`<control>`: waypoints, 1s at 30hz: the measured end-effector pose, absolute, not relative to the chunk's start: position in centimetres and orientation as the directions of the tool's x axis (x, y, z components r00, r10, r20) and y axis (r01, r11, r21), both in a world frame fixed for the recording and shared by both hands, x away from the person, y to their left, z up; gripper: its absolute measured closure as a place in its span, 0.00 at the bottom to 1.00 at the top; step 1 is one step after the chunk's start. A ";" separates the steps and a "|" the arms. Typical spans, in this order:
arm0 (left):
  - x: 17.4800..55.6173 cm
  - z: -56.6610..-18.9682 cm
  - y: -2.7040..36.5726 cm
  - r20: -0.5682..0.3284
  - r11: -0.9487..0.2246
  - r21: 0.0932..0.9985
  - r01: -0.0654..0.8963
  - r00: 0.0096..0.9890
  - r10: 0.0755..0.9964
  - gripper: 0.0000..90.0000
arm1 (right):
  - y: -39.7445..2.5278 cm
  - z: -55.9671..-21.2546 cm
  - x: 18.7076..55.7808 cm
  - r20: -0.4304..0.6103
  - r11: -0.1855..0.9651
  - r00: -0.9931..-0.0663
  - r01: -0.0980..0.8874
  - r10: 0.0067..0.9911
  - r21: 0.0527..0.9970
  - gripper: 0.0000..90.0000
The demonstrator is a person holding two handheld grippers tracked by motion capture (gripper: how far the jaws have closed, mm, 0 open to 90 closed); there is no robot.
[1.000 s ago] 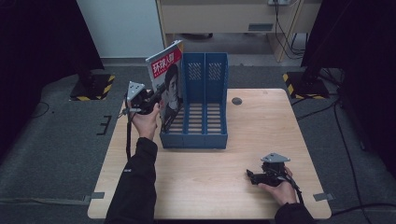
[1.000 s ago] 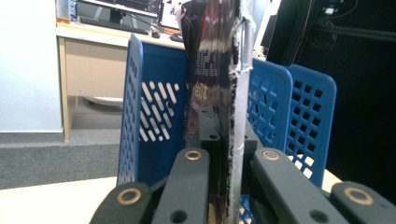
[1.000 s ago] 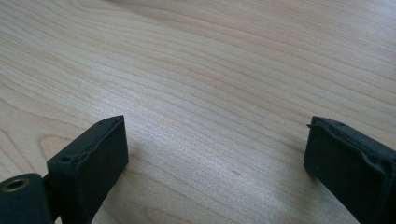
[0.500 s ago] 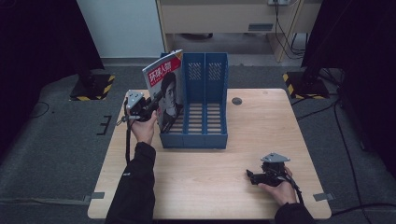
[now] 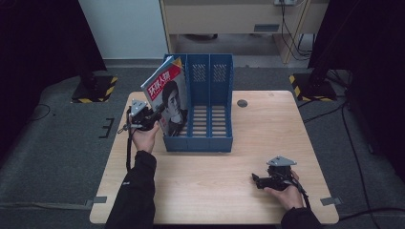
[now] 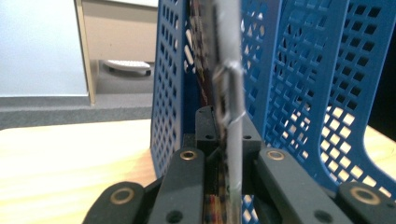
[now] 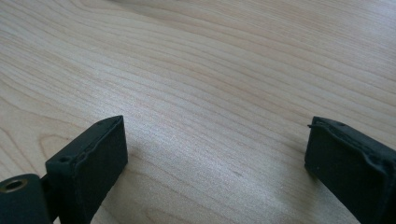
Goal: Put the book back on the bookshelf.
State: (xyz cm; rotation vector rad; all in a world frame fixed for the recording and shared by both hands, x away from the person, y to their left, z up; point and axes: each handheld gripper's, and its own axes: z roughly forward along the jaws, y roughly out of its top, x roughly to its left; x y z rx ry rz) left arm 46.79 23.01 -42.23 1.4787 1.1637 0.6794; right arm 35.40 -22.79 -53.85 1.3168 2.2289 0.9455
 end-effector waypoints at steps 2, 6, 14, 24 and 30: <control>46.6 -42.2 23.1 -0.172 0.053 0.949 0.310 0.369 0.914 0.92 | -22.8 -53.9 35.4 0.010 0.335 -0.488 0.615 0.873 0.714 0.07; 46.6 -41.6 23.7 -0.212 0.106 0.953 0.284 0.376 0.902 0.83 | -22.8 -53.9 35.4 0.012 0.333 -0.486 0.616 0.874 0.714 0.07; 47.2 -39.8 24.0 -0.222 0.137 0.956 0.261 0.334 0.916 0.83 | -22.8 -53.9 35.4 0.011 0.333 -0.486 0.616 0.874 0.714 0.07; 46.1 -40.2 22.9 -0.191 0.151 0.973 0.172 0.249 0.949 0.95 | -22.8 -53.9 35.4 0.011 0.334 -0.487 0.616 0.873 0.714 0.07; 45.6 -40.2 22.5 -0.146 0.112 0.981 0.158 0.227 0.963 0.95 | -22.8 -53.8 35.4 0.012 0.335 -0.488 0.616 0.873 0.713 0.07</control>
